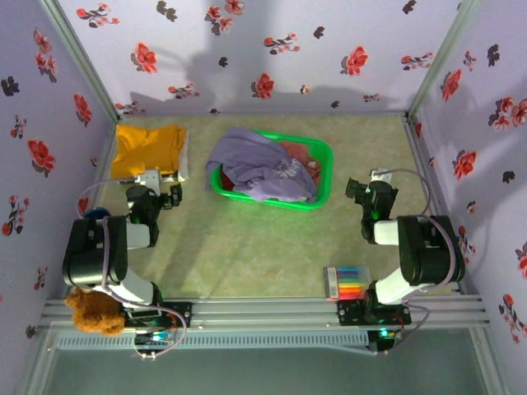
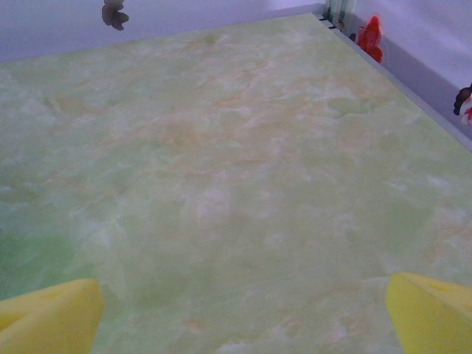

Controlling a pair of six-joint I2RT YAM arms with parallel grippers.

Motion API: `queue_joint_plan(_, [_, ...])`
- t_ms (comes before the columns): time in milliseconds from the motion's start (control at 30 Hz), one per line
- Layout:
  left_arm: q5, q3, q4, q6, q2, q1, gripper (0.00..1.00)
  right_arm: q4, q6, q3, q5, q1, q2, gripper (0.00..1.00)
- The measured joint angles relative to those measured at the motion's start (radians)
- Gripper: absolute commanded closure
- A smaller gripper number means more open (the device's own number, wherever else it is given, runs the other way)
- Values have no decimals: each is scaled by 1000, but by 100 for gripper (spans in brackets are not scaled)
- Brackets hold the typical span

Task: Fold and stack the t-shirts

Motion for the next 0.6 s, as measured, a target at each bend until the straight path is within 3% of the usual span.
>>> queue_joint_plan(100, [-57, 0, -69, 0, -76, -19, 1, -143, 0, 41, 2, 0, -64, 1])
queue_joint_plan(200, [-129, 1, -153, 1, -248, -53, 1, -274, -1, 94, 12, 0, -182, 1])
queue_joint_plan(367, [-247, 148, -474, -29, -506, -107, 1, -577, 16, 230, 26, 0, -394, 1])
queue_joint_plan(533, [-280, 429, -962, -327, -637, -195, 1, -1017, 92, 533, -43, 17, -426, 1])
queue_joint_plan(600, [-245, 499, -1095, -475, -662, -259, 1, -1169, 118, 653, -92, 36, -405, 6])
